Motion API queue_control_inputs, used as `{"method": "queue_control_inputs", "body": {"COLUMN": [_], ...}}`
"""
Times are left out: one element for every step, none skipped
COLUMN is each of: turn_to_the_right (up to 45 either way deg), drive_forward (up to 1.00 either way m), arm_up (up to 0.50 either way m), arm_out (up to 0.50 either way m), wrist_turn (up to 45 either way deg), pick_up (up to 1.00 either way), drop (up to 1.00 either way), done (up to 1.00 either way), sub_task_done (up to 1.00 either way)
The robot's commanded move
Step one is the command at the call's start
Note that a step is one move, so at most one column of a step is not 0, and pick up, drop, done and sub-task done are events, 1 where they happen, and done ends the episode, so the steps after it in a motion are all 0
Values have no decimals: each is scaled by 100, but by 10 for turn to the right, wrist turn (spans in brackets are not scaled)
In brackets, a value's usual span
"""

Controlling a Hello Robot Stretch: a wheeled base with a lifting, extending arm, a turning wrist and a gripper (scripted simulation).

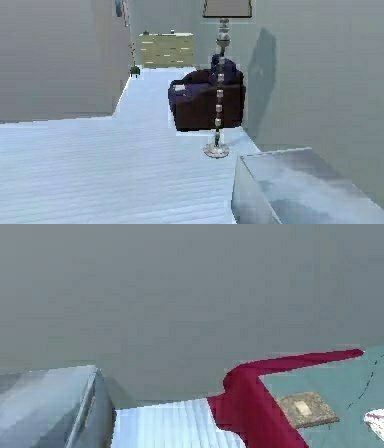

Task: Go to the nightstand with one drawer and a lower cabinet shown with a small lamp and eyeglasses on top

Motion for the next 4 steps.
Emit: {"method": "queue_control_inputs", "body": {"turn_to_the_right": [-450, -450, 0, -90], "drive_forward": [0, 0, 85, 0], "arm_up": [0, 0, 0, 0], "arm_out": [0, 0, 0, 0], "wrist_turn": [0, 0, 0, 0], "pick_up": [0, 0, 0, 0], "drop": [0, 0, 0, 0], "done": [0, 0, 0, 0], "sub_task_done": [0, 0, 0, 0]}}
